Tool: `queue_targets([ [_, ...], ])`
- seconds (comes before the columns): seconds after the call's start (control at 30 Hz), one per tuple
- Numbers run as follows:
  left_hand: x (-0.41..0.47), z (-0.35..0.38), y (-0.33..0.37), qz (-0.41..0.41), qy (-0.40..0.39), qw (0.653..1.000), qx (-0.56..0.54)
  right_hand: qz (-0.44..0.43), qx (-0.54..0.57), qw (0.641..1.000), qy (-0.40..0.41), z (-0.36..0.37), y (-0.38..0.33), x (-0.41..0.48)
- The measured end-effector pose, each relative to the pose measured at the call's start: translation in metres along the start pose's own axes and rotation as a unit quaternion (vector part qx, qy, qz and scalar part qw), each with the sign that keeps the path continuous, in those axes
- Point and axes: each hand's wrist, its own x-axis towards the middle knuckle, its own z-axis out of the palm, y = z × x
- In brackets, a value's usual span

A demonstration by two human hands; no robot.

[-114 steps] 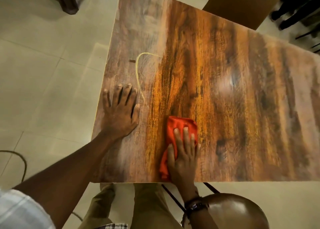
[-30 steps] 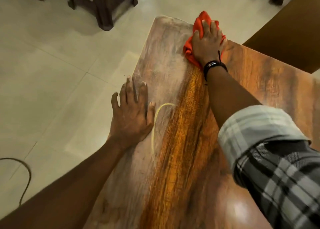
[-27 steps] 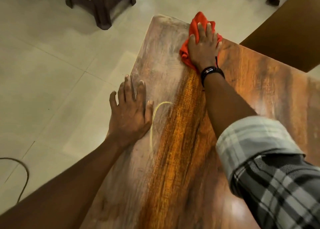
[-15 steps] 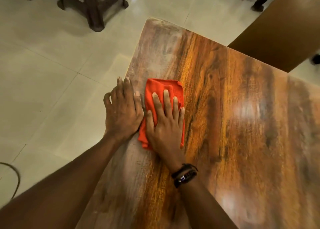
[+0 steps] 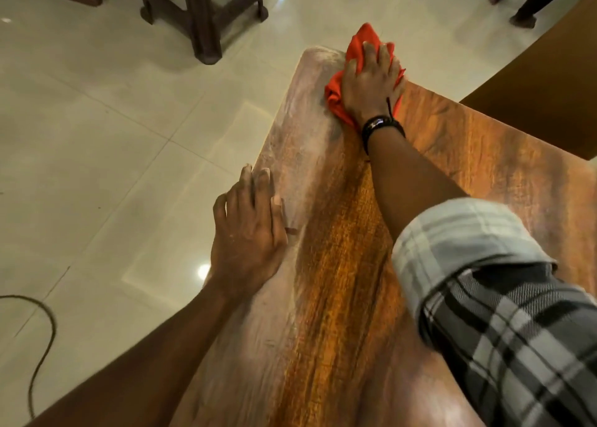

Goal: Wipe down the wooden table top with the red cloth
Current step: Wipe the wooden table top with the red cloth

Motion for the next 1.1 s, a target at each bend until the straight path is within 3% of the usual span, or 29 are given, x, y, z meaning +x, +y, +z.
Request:
queue_targets([
  [0.3, -0.002, -0.001, 0.001, -0.007, 0.006, 1.0, -0.011, -0.035, -0.014, 0.999, -0.024, -0.002, 0.002, -0.046],
  [0.57, -0.001, 0.0, 0.003, -0.037, 0.049, 0.997, -0.051, -0.086, 0.006, 0.996, 0.023, 0.007, 0.035, -0.27],
  [0.73, -0.002, 0.0, 0.003, -0.031, 0.067, 0.995, -0.064, -0.083, -0.021, 0.996, -0.003, 0.003, 0.055, -0.382],
  [1.1, 0.003, 0.008, 0.0, -0.018, 0.072, 0.996, -0.058, -0.038, -0.012, 0.998, 0.043, 0.012, 0.031, -0.231],
])
